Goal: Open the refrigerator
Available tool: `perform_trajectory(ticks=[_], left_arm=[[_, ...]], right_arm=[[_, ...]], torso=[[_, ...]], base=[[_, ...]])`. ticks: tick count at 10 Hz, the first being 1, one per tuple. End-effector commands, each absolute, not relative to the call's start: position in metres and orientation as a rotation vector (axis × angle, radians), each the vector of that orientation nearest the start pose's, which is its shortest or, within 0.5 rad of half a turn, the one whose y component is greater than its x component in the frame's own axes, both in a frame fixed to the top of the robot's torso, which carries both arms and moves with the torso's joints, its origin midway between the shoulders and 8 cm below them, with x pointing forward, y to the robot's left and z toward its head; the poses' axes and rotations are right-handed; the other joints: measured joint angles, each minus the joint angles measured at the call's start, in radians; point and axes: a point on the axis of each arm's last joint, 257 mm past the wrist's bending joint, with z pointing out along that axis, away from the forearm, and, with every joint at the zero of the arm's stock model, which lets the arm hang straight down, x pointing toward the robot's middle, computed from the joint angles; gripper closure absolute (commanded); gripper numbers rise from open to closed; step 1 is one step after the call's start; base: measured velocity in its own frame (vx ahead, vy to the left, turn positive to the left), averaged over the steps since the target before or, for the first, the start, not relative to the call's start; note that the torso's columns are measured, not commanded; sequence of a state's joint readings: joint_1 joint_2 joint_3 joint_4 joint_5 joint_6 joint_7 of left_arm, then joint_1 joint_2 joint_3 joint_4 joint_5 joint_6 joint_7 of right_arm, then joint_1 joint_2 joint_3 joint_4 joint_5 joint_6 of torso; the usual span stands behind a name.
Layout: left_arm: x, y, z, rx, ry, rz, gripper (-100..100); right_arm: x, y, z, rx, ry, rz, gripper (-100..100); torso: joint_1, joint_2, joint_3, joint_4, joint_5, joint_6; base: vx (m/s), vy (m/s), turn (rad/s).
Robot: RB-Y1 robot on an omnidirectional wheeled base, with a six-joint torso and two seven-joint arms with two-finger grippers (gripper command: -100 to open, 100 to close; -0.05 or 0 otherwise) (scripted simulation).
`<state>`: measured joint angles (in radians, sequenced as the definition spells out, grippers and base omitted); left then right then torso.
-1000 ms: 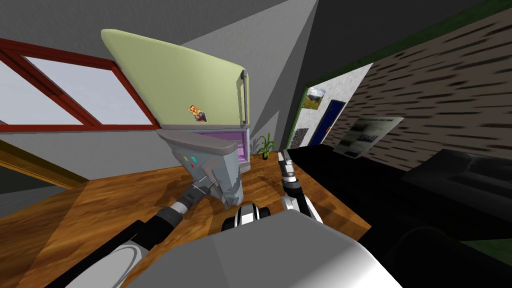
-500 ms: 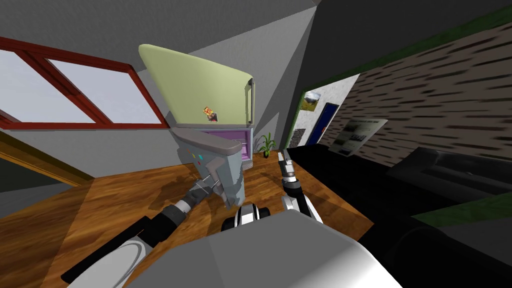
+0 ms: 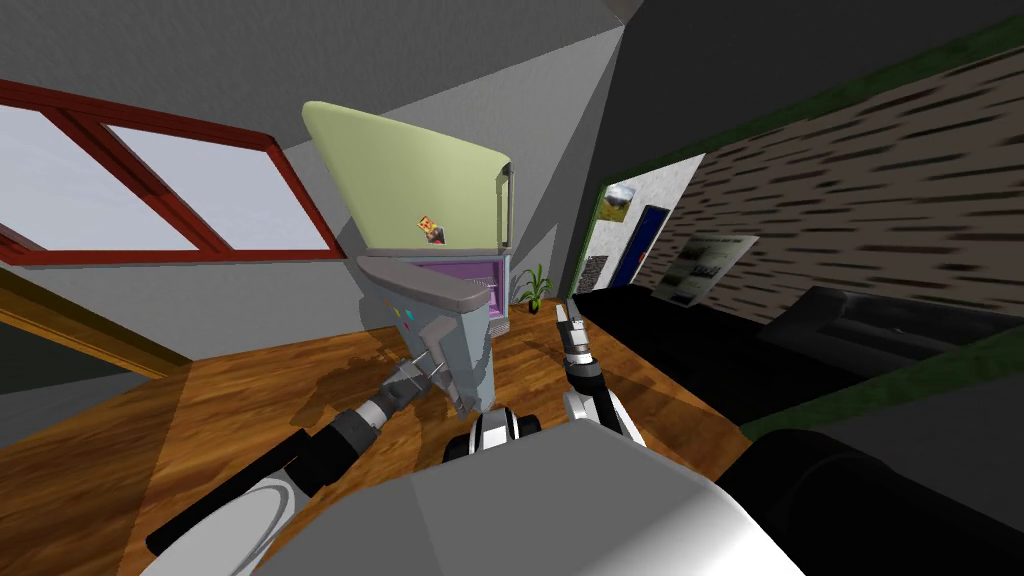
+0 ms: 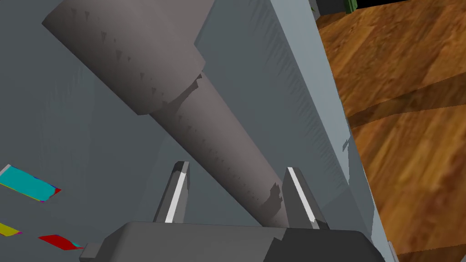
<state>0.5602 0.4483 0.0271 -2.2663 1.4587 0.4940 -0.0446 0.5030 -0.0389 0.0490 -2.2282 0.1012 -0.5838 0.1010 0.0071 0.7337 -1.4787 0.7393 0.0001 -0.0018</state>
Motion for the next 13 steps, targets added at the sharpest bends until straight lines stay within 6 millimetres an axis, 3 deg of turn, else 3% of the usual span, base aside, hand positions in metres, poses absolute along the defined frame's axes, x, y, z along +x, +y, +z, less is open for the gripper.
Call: perform_trajectory(ticks=[1,9,10,12,13], left_arm=[[0.361,0.195,-0.18,-1.969,1.253,-2.015,100],[0.344,0.153,-0.177,-1.918,1.425,-2.085,100],[0.333,0.157,-0.172,-1.939,1.444,-2.081,-100],[0.325,0.159,-0.161,-1.933,1.464,-2.089,-100],[0.32,0.16,-0.155,-1.929,1.476,-2.093,-100]], right_arm=[[0.343,-0.245,0.014,0.504,0.708,1.207,0],[0.343,-0.245,0.014,0.504,0.708,1.207,0],[0.343,-0.245,0.014,0.504,0.708,1.207,0],[0.343,-0.245,0.013,0.505,0.707,1.207,0],[0.343,-0.245,0.014,0.505,0.707,1.207,0]], torso=[[0.003,-0.002,-0.002,0.0,0.0,0.0],[-0.005,-0.007,-0.005,-0.001,-0.001,0.001],[-0.004,-0.005,-0.004,0.0,-0.002,0.001],[-0.02,-0.005,-0.003,-0.003,-0.004,0.002],[-0.017,-0.001,-0.001,-0.003,-0.003,0.003]], base=[[-0.112,0.249,-0.045],[-0.126,0.27,-0.056],[-0.013,0.104,0.102],[0.1,-0.078,0.143],[0.049,-0.11,0.085]])
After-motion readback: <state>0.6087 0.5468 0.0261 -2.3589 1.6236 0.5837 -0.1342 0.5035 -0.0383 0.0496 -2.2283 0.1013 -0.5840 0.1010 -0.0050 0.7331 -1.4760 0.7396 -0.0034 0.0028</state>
